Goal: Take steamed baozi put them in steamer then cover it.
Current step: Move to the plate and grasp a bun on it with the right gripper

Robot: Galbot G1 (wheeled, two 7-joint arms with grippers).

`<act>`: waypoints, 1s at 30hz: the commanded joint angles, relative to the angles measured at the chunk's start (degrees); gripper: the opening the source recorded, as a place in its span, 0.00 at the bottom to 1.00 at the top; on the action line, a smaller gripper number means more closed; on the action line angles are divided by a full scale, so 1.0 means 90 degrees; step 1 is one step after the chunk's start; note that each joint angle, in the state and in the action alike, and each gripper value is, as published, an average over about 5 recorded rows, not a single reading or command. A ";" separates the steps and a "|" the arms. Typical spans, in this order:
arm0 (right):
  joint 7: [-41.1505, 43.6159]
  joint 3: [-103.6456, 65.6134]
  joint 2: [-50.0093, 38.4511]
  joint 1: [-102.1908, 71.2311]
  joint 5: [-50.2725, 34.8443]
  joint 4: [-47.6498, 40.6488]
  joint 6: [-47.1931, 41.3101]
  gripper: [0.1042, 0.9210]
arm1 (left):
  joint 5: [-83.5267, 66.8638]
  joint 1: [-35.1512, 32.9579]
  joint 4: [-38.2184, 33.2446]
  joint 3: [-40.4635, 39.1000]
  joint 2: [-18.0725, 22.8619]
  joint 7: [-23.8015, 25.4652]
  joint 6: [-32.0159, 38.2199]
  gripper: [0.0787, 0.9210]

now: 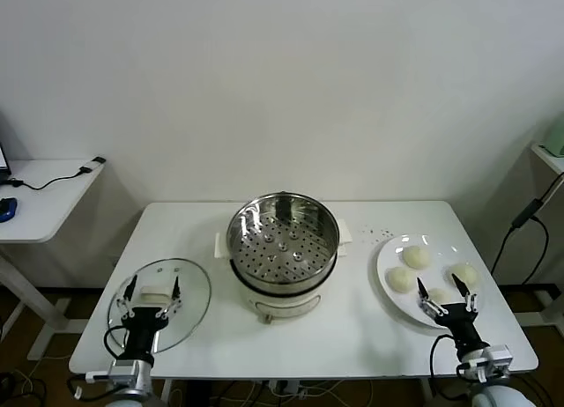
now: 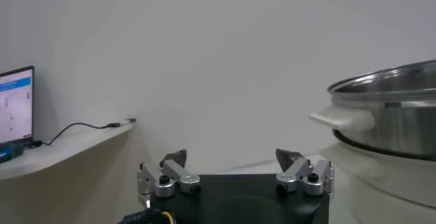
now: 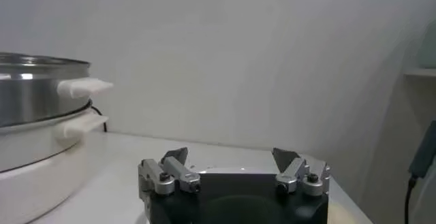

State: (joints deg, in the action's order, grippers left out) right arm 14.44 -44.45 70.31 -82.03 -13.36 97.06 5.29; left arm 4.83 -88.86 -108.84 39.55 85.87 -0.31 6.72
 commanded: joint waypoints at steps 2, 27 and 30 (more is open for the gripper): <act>0.0939 -0.0009 -0.1101 0.0535 0.0694 -0.0165 -0.0708 0.88 | 0.0025 -0.0017 -0.0011 -0.0013 -0.0020 -0.0095 -0.0043 0.88; 0.5997 0.7636 -0.3789 0.8777 0.3741 -0.4969 -0.0174 0.88 | 0.0007 -0.0255 0.0123 -0.0188 -0.0130 -0.0082 0.0233 0.88; 0.6136 0.7827 -0.3258 0.9076 0.4019 -0.5526 0.0024 0.88 | 0.0024 -0.0239 0.0141 -0.0198 -0.0103 -0.0083 0.0228 0.88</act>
State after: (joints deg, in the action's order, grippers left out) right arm 59.70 3.84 38.45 -23.83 14.33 63.19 1.36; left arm 5.01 -90.95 -107.68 37.83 84.87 -0.98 8.69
